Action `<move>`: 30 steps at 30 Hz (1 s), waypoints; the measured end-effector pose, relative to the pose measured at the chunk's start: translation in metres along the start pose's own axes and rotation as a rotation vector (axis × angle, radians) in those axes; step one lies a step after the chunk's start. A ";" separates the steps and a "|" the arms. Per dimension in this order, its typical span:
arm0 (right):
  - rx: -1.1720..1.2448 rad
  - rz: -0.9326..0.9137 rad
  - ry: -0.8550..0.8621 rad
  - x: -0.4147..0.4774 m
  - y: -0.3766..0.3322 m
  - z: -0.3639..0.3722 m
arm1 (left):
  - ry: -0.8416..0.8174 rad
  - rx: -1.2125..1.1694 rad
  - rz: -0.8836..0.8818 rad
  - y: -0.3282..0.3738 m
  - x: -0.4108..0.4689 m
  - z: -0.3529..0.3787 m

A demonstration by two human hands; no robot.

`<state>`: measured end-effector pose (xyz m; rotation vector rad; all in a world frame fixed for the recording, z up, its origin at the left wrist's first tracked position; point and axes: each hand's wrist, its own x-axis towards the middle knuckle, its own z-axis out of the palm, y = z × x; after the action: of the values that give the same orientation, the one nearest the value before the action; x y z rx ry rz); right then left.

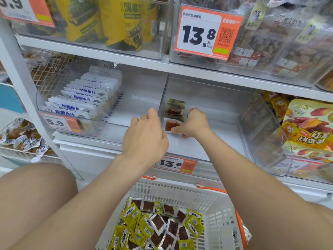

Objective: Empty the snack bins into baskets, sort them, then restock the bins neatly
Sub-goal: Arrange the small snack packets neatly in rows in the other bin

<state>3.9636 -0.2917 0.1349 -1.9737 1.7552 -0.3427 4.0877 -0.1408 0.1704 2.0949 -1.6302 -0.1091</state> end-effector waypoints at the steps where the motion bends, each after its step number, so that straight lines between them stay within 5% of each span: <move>1: -0.004 -0.005 -0.002 -0.003 -0.001 -0.001 | -0.004 -0.007 0.010 -0.001 0.000 0.000; 14: 0.143 0.050 -0.044 0.012 0.002 0.000 | 0.028 -0.026 0.068 -0.007 -0.001 0.003; 23: 0.211 0.098 -0.298 0.028 0.000 -0.013 | 0.058 -0.005 0.022 -0.001 0.003 0.009; 30: 0.243 0.145 -0.291 0.025 0.002 -0.013 | 0.040 0.016 0.004 0.000 0.001 0.008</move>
<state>3.9592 -0.3185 0.1417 -1.6259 1.5780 -0.1968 4.0848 -0.1444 0.1638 2.0921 -1.6172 -0.0520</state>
